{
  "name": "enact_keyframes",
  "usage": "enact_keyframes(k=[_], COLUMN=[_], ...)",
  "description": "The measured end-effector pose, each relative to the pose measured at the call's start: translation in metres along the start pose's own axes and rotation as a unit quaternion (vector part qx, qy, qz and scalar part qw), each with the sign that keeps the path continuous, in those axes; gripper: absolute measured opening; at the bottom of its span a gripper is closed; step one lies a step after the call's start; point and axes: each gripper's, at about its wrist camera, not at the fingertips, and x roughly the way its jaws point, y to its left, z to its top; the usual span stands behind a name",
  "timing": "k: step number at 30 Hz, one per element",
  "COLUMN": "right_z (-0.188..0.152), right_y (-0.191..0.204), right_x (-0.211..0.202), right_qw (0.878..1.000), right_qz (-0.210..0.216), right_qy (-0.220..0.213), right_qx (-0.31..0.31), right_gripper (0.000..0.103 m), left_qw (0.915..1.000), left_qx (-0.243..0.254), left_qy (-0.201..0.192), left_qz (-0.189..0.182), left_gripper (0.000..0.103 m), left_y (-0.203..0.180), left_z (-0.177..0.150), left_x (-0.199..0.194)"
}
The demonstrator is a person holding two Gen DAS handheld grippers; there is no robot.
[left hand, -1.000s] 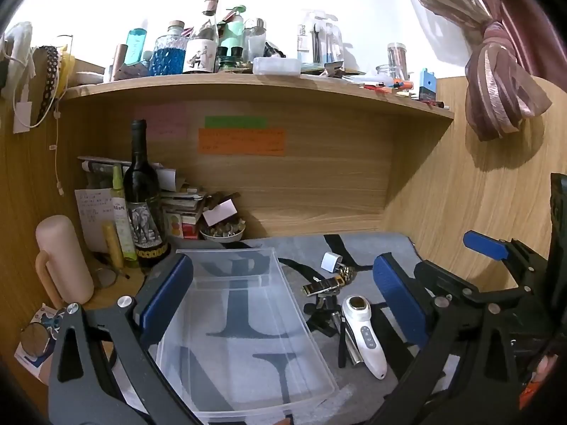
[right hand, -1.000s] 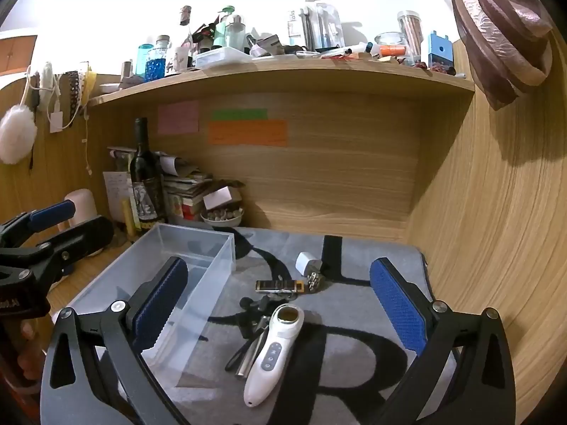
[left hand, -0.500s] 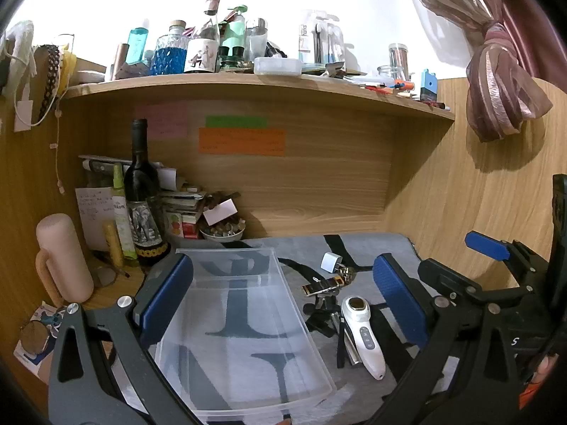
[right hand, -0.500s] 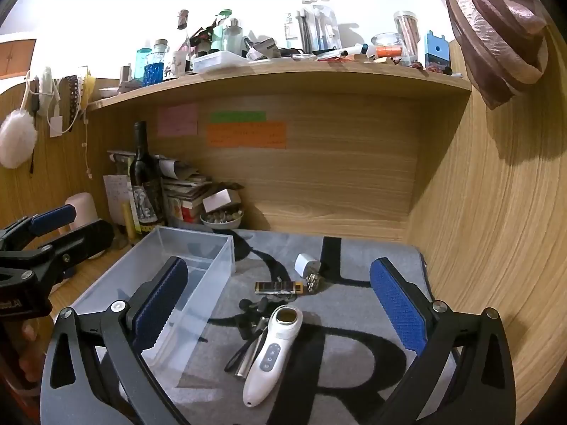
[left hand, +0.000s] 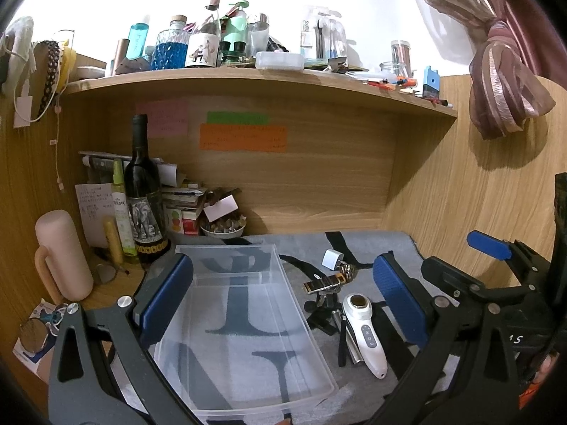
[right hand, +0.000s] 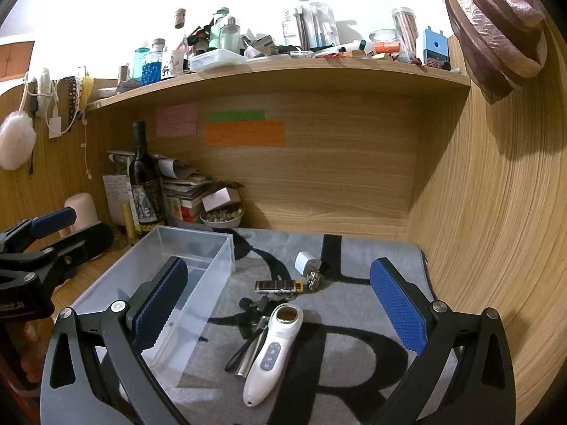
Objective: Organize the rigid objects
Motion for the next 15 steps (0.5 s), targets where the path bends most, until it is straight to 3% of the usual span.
enact_keyframes(k=[15], right_z=[0.0001], right_y=[0.0019], right_x=[0.0007], right_qw=[1.000], right_qz=[0.001], right_qy=[-0.001], right_qx=[-0.002], right_gripper=[0.103], left_qw=[1.0000], left_qx=[0.004], left_qy=[-0.001], left_qz=[-0.001], left_gripper=[0.103], left_y=[-0.0020], left_z=[-0.0001], left_x=[0.0004])
